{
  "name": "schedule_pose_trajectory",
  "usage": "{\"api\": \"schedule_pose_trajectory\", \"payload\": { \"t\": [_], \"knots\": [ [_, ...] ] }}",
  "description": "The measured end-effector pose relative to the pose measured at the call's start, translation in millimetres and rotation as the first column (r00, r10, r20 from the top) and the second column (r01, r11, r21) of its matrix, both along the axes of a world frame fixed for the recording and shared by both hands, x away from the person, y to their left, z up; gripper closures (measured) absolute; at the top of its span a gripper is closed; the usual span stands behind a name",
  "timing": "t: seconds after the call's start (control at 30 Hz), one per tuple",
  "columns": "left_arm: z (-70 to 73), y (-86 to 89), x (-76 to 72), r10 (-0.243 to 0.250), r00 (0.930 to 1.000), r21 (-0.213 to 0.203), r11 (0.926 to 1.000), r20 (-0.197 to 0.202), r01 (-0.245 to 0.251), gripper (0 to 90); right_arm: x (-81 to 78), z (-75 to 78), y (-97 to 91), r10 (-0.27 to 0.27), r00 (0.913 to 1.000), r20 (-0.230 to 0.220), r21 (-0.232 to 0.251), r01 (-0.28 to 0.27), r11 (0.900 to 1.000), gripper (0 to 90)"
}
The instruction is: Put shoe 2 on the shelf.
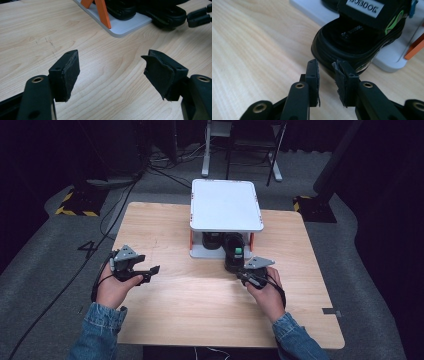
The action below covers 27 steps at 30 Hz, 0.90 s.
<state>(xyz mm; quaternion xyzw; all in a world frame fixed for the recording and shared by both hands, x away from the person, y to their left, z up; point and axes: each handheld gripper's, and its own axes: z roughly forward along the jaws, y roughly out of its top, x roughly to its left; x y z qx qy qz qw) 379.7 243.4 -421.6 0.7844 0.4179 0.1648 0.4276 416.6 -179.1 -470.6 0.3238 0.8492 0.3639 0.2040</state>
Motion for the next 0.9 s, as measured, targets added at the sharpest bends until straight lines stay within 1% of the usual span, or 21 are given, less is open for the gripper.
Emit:
{"api": "schedule_pose_trajectory", "payload": {
  "t": [0.1,0.13,0.2,0.33,0.4,0.43,0.47,0.5,0.53,0.57,0.6,0.63,0.67,0.7,0.73,0.8,0.83,0.87,0.9],
  "knots": [
    [-0.3,-0.9,-0.4,-0.004,1.0000,0.001,1.0000,0.000,0.004,28.5,9.2,0.4,-1.9,-0.009,0.9999,0.007,-0.002,0.009,1.0000,72.3],
    [-0.4,-0.5,-0.5,-0.004,1.0000,0.001,1.0000,0.000,0.004,28.5,11.7,-0.4,-2.4,-0.013,0.9999,0.007,0.007,0.012,0.9999,72.1],
    [-0.4,0.6,-0.4,-0.001,1.0000,0.001,1.0000,-0.001,0.001,28.5,14.0,-0.5,-2.9,-0.013,0.9999,0.007,0.008,0.013,0.9999,71.8],
    [-0.9,2.0,-0.4,0.006,1.0000,-0.001,1.0000,-0.004,-0.006,28.5,25.4,-0.2,0.1,-0.005,0.9997,0.024,-0.005,0.006,1.0000,68.9],
    [-1.5,1.9,-0.4,0.005,1.0000,0.000,1.0000,-0.002,-0.005,28.5,31.0,-1.3,0.5,-0.009,0.9993,0.038,-0.008,0.009,0.9999,64.0],
    [-1.5,1.9,-0.6,0.005,1.0000,-0.001,1.0000,-0.002,-0.005,28.5,32.6,-2.0,0.2,-0.011,0.9991,0.042,0.005,0.010,0.9999,59.5],
    [-1.3,2.7,-0.7,0.002,1.0000,-0.001,1.0000,-0.002,-0.002,28.4,31.9,-2.4,-0.2,-0.017,0.9986,0.050,0.037,0.015,0.9992,57.6],
    [-1.2,3.3,-0.9,0.002,1.0000,-0.002,1.0000,-0.002,-0.002,28.5,28.2,-0.9,-1.8,-0.022,0.9984,0.052,0.073,0.018,0.9972,58.5],
    [-1.1,4.1,-1.0,0.006,1.0000,-0.003,1.0000,-0.001,-0.006,28.5,25.2,-0.4,-2.7,-0.027,0.9982,0.053,0.092,0.022,0.9955,59.5],
    [-1.7,4.9,-0.9,0.011,0.9999,-0.004,0.9999,-0.002,-0.011,28.5,21.9,-0.8,-4.2,-0.036,0.9980,0.053,0.107,0.030,0.9939,60.9],
    [-1.7,4.9,-0.9,0.011,0.9999,-0.004,0.9999,-0.002,-0.011,28.5,21.9,-0.8,-4.2,-0.036,0.9980,0.053,0.107,0.030,0.9939,60.9],
    [-4.1,5.3,0.5,0.017,0.9998,-0.003,0.9999,-0.009,-0.017,28.5,21.3,-6.2,-4.8,-0.066,0.9973,0.033,0.120,0.061,0.9909,60.4],
    [-4.9,5.1,1.1,0.017,0.9998,0.002,0.9999,-0.014,-0.017,28.5,24.5,-8.7,-4.2,-0.088,0.9957,0.029,0.119,0.084,0.9894,60.1],
    [-5.7,3.9,1.6,0.014,0.9997,0.002,0.9999,-0.020,-0.014,28.5,27.6,-10.4,-3.5,-0.102,0.9944,0.030,0.126,0.097,0.9873,63.1],
    [-5.8,2.3,1.7,0.008,0.9998,0.003,1.0000,-0.017,-0.008,28.5,31.4,-11.0,-3.1,-0.117,0.9928,0.025,0.118,0.113,0.9866,68.6],
    [-4.9,-0.1,1.2,-0.004,0.9998,-0.001,1.0000,-0.017,0.004,28.5,39.7,-11.6,-1.5,-0.133,0.9900,0.049,0.108,0.127,0.9860,67.9],
    [-5.1,-1.0,1.1,-0.007,0.9999,0.001,1.0000,-0.014,0.007,28.4,42.0,-11.0,-1.0,-0.136,0.9894,0.051,0.100,0.131,0.9864,67.8],
    [-5.9,-0.9,1.4,-0.011,0.9998,0.002,0.9999,-0.018,0.011,28.3,45.8,-10.5,-0.1,-0.146,0.9871,0.065,0.095,0.140,0.9856,61.9],
    [-6.6,-0.4,1.8,-0.009,0.9998,0.005,0.9999,-0.018,0.009,28.3,49.6,-10.3,0.4,-0.153,0.9865,0.059,0.094,0.147,0.9847,55.8]
  ]
}}
